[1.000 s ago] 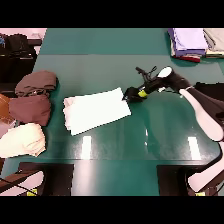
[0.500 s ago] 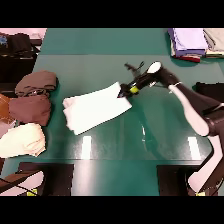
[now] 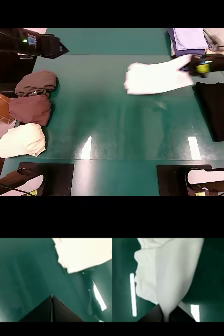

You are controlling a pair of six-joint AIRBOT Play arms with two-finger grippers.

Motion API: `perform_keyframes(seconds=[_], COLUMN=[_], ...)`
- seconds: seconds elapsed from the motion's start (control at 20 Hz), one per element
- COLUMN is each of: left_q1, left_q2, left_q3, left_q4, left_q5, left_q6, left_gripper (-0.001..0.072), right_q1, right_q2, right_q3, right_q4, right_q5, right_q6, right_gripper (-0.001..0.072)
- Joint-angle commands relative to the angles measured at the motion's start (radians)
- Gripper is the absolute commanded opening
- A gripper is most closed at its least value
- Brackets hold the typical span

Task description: Fold the shirts.

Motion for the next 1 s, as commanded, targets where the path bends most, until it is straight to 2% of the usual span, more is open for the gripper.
perform_keyframes(seconds=[0.0,0.2,0.45,0.75,0.95], left_q1=[-0.056,-0.056,-0.056,-0.056,-0.056], left_q2=[0.0,0.0,0.0,0.0,0.0], left_q3=[0.0,0.0,0.0,0.0,0.0], left_q4=[0.0,-0.01,-0.011,-0.011,-0.011], left_q5=[0.055,0.057,0.057,0.052,0.052], left_q6=[0.002,0.001,-0.006,-0.006,-0.005], left_gripper=[0.003,0.003,0.0031,0.003,0.003], right_q1=[-0.267,-0.431,-0.467,-0.483,-0.529], right_q2=[0.093,0.105,0.105,0.106,0.132], right_q3=[-0.027,-0.027,-0.005,0.23,0.249], right_q4=[-0.019,-0.019,0.015,0.005,0.003], right_q5=[-0.048,-0.068,-0.12,0.046,0.148], right_q6=[0.018,0.017,0.001,-0.002,0.0], right_gripper=[0.0015,0.0015,0.0015,0.0015,0.0016])
